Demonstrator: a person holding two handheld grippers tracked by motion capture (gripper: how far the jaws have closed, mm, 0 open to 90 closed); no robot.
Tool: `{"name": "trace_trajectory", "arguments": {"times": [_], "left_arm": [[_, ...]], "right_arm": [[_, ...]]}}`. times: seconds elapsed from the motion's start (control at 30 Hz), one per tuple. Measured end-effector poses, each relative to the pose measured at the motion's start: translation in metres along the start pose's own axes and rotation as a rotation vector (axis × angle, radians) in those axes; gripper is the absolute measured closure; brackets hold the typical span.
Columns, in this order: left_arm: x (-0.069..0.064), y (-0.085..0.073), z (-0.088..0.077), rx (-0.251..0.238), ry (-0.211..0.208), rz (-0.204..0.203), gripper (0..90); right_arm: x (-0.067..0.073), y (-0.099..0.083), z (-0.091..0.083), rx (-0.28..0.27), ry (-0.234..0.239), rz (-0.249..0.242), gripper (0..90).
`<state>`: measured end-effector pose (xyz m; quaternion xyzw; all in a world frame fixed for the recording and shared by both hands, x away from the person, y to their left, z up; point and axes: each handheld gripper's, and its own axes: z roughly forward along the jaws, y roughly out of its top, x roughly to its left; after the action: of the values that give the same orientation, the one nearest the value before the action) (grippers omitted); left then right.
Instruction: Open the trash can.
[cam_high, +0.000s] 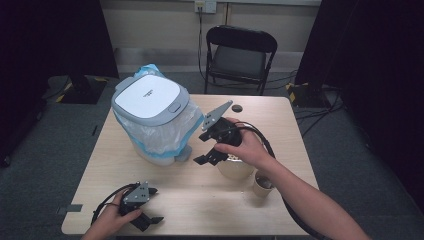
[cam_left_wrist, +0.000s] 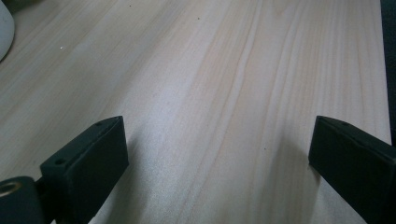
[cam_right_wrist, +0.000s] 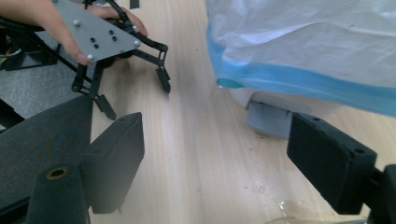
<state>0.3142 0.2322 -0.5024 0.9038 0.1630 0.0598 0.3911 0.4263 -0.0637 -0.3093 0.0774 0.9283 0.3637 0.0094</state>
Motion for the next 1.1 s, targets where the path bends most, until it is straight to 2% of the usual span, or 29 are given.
{"name": "trace_trajectory", "arguments": {"times": [0.33, 0.7, 0.9, 1.1], "left_arm": [[0.000, 0.000, 0.000, 0.005, 0.000, 0.001, 2.7], [0.000, 0.000, 0.000, 0.006, 0.002, 0.002, 2.7], [0.000, 0.000, 0.000, 0.006, 0.002, 0.002, 2.7], [0.000, 0.000, 0.000, 0.006, 0.002, 0.002, 2.7]], "right_arm": [[-0.014, 0.012, -0.004, 0.007, -0.004, 0.011, 18.9], [-0.022, 0.030, -0.010, 0.009, -0.010, -0.017, 18.7], [-0.029, 0.042, -0.015, -0.018, -0.015, -0.018, 18.6], [-0.032, 0.053, -0.018, -0.018, -0.019, -0.019, 18.5]]}}
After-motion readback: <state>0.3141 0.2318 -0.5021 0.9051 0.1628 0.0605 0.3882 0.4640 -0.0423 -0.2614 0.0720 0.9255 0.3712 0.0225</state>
